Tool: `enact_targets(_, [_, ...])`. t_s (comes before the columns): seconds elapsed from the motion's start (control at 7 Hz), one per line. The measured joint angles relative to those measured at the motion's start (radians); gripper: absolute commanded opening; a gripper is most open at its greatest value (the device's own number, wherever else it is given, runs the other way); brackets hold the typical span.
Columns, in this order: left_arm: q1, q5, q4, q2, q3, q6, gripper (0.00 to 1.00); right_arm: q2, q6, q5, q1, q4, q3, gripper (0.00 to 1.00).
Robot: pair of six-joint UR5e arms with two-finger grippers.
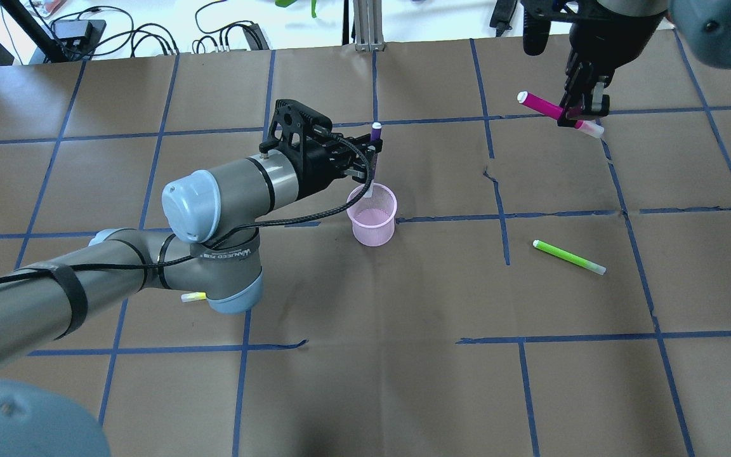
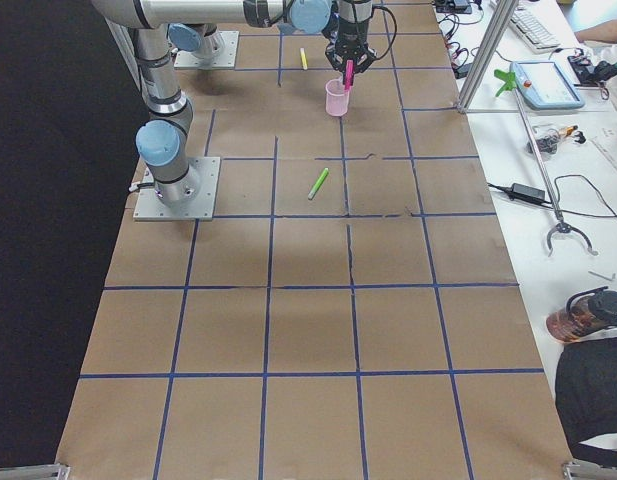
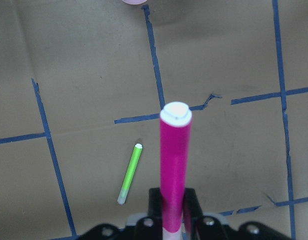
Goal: Insert purple and pink pens into pink cup
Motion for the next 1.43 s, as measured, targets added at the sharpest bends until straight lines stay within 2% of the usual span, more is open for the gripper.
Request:
enact_targets(0.43, [-0.012,0.026,0.043,-0.059,-0.005,-0.028,0.02,0.002,-0.022,0.001,0.0,-0.001,0.001,0.0])
enact_targets(0.57, [-0.02,0.039,0.046,-0.064,-0.014,-0.029,0.07,0.002,-0.022,0.002,0.0,-0.001,0.002,0.0])
enact_targets(0.71, [-0.026,0.05,0.048,-0.064,-0.026,-0.029,0.24,0.002,-0.022,0.003,0.0,-0.001,0.002,0.0])
enact_targets(0.86, [-0.029,0.057,0.051,-0.065,-0.032,-0.029,0.72,0.002,-0.023,0.006,0.0,-0.001,0.002,0.0])
enact_targets(1.0, [-0.03,0.065,0.054,-0.074,-0.033,-0.028,0.98,0.002,-0.023,0.009,-0.001,-0.001,0.003,0.0])
enact_targets(1.43, [-0.033,0.082,0.069,-0.087,-0.032,-0.028,0.98,0.003,-0.023,0.013,-0.001,-0.001,0.004,0.0])
